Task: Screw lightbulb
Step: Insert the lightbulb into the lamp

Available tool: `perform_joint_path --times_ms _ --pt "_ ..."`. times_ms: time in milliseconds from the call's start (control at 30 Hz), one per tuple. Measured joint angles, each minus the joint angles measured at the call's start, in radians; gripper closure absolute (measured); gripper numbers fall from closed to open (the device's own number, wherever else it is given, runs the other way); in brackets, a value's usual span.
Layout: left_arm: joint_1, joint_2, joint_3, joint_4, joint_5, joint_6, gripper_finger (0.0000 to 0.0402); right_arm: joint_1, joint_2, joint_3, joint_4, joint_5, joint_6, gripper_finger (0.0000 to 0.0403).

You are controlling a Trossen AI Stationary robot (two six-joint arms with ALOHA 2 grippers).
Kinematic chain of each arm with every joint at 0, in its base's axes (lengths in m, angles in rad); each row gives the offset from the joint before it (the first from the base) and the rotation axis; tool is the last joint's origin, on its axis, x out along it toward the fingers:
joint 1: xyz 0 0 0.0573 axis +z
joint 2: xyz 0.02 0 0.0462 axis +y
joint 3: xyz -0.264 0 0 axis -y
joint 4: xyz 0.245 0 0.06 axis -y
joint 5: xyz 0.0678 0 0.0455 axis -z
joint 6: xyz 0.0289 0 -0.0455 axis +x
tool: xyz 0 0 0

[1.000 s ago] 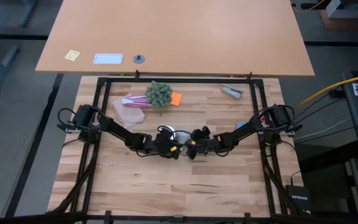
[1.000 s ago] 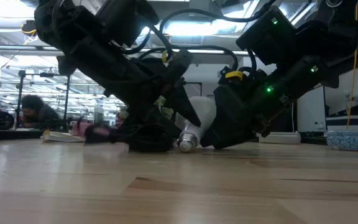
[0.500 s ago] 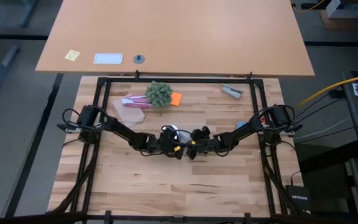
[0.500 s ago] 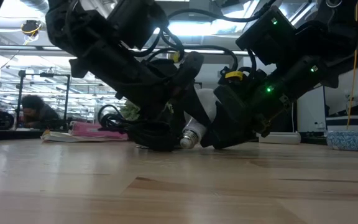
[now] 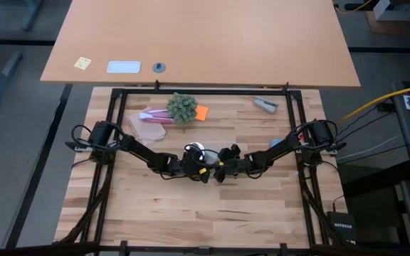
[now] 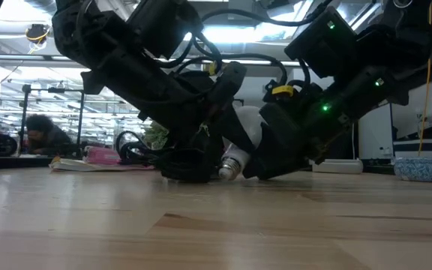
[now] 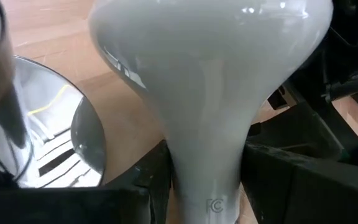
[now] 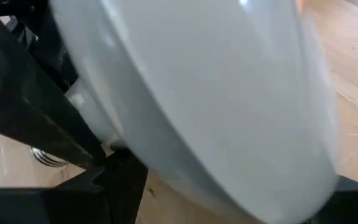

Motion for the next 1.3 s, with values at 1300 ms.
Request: perform_joint_path --times_ms 1300 --pt "0.014 -0.304 0.002 -0.115 -0.055 0.287 0.0254 0.087 -0.452 0.002 -0.481 0.197 -0.080 0.0143"
